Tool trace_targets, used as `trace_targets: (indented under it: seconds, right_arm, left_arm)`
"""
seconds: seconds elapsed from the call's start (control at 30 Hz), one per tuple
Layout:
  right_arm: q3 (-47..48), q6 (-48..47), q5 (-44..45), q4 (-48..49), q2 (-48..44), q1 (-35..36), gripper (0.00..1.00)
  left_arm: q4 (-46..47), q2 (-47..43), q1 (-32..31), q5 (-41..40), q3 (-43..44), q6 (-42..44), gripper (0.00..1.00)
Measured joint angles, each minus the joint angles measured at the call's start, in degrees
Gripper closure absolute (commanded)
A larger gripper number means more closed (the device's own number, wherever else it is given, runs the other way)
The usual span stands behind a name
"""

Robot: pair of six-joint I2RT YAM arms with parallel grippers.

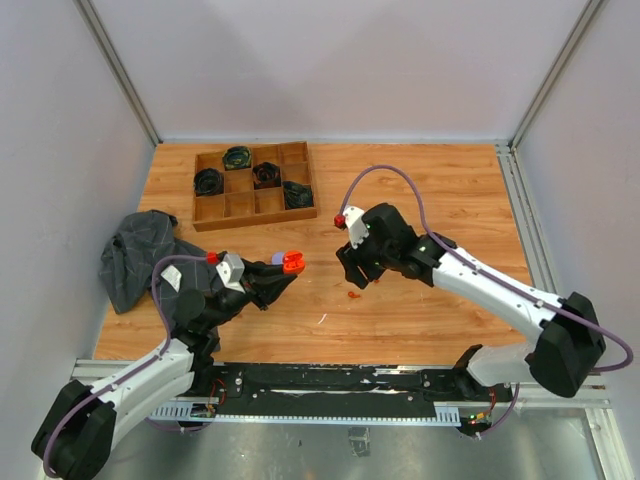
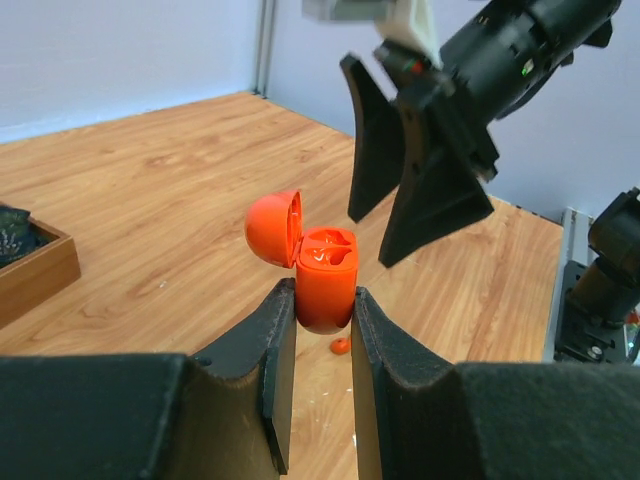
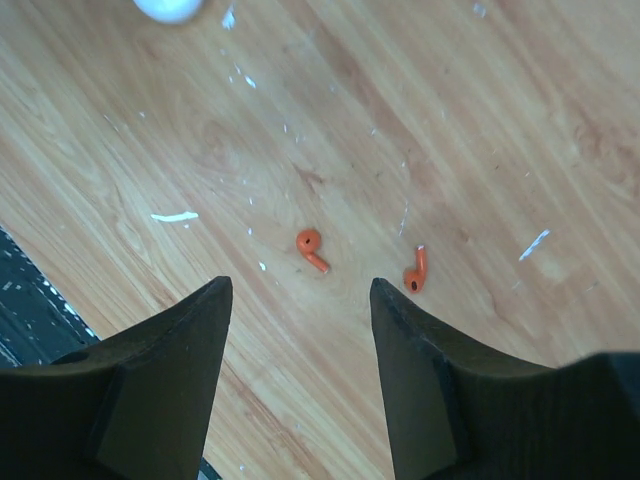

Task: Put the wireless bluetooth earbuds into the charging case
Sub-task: Pick up the earbud from the center of the board.

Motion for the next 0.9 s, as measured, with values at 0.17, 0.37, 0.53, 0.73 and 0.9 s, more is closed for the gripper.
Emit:
trace_targets:
  seconds: [0.17,0.37,0.53,0.73,0.9]
  right_arm:
    - [-0.1,0.2,0.5,-2.6,6.2,-0.1,0.42]
    - [0.2,-0.5,-1.0,-4.4,13.7,-0.1,0.42]
    - [2.1,-1.9,-3.0,-6.9,20.4,-0.1,0.43]
    - [4.0,-3.0,-4.3,-6.9,26.1,-0.1,0.48]
    - [5.1,-3.5,-5.2,-7.5,27.4,-0.1,0.57]
  left_arm:
    - [-1.1,-0.5,0.0,-1.2,0.0,0.9,1.00]
    - [-2.4,-0.6,0.0,-2.3,0.0,1.6,1.00]
    - [-4.7,-1.8,0.0,-3.3,0.0,2.1,1.00]
    - [-5.0,-1.9,0.0,-3.8,0.0,2.2,1.00]
    - [-5.1,-1.9,0.0,-4.1,0.0,2.3,1.00]
